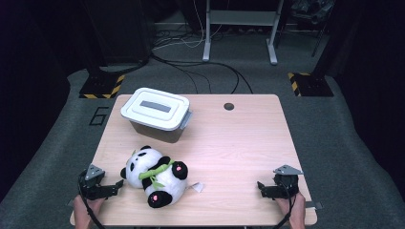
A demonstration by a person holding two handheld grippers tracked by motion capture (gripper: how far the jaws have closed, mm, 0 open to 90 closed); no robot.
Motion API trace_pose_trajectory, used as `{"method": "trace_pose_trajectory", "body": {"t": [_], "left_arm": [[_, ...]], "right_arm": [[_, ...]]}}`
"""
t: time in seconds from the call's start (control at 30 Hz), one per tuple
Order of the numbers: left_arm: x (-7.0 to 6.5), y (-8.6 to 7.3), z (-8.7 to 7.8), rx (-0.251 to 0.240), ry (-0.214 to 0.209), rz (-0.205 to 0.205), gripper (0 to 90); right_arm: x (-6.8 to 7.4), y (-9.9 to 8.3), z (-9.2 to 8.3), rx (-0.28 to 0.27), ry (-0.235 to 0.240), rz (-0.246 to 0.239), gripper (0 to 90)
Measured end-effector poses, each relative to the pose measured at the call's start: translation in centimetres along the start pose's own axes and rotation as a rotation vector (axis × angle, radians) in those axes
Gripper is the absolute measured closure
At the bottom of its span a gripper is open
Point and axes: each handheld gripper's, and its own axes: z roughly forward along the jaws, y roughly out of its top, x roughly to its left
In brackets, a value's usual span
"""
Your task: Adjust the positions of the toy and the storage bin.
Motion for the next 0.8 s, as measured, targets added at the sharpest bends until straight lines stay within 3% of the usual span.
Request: {"method": "trace_pose_trajectory", "body": {"t": [0.27, 0.37, 0.43, 0.5, 0.73, 0.8], "left_arm": [[0.0, 0.0, 0.0, -0.001, -0.006, 0.010, 10.6], [0.1, 0.3, -0.3, 0.032, -0.001, 0.001, 11.5], [0.4, 0.4, -0.8, 0.010, -0.041, -0.027, 10.9], [0.6, 0.8, -1.4, 0.002, -0.054, -0.034, 9.2], [0.8, 3.5, -3.5, -0.061, -0.101, -0.014, 8.2], [0.8, 4.4, -3.8, -0.072, -0.094, -0.001, 7.8]], "right_arm": [[0.1, 0.0, 0.0, -0.005, 0.000, 0.003, 0.2], [0.1, 0.0, 0.0, -0.005, -0.001, 0.003, 0.2], [0.1, 0.0, 0.0, -0.005, -0.003, 0.003, 0.2], [0.1, 0.0, 0.0, -0.004, -0.004, 0.006, 0.2], [0.1, 0.0, 0.0, -0.004, -0.003, 0.007, 0.3], [0.1, 0.0, 0.0, -0.005, -0.003, 0.005, 0.4]]}}
